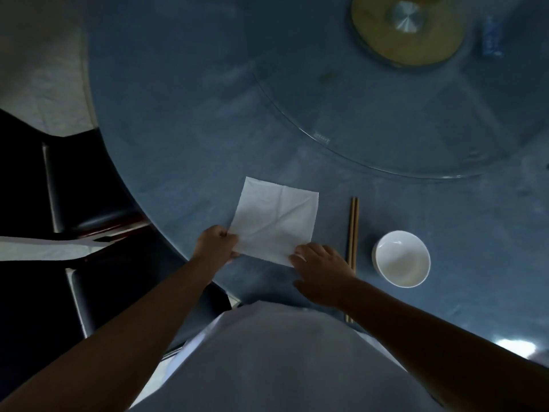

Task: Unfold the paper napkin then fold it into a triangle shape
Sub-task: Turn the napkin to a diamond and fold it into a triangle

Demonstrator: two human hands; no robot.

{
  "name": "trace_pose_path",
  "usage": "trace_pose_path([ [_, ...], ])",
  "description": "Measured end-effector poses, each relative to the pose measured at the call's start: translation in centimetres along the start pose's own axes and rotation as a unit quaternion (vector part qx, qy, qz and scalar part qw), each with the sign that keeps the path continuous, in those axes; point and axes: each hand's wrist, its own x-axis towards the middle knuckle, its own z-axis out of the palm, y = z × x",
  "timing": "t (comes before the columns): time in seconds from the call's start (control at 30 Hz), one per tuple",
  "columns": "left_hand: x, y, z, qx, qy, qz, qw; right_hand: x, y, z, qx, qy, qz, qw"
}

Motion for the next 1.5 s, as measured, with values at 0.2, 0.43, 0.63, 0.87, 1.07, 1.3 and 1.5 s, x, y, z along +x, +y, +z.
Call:
trace_pose_path([
  [0.2,0.8,0.5,-2.1,0.044,0.009,0.025,0.999,0.7,-1.6,-0.3,0.005,-0.043,-0.078,0.996],
  [0.43,0.8,0.2,-3.5,0.169,0.023,0.117,0.978,2.1,-2.1,-1.1,0.041,-0.072,-0.098,0.992],
  [0.63,0.5,-0.4,-3.4,0.265,0.100,0.236,0.930,2.6,1.3,-1.1,0.024,0.014,0.038,0.999],
  [0.87,-1.8,-0.8,0.1,0.360,0.120,0.237,0.894,5.2,3.8,-2.8,0.231,0.124,0.308,0.915],
  [1.07,-0.3,0.8,-0.2,0.315,0.110,0.142,0.932,7.3,4.5,-3.5,0.251,0.081,0.340,0.902],
  [1.3,1.6,1.9,-1.2,0.244,0.031,0.115,0.962,7.3,5.7,-3.2,0.308,0.101,0.344,0.881],
  [1.5,2.3,2.5,-2.4,0.267,0.000,0.135,0.954,7.1,5.8,-2.8,0.323,0.062,0.315,0.890],
])
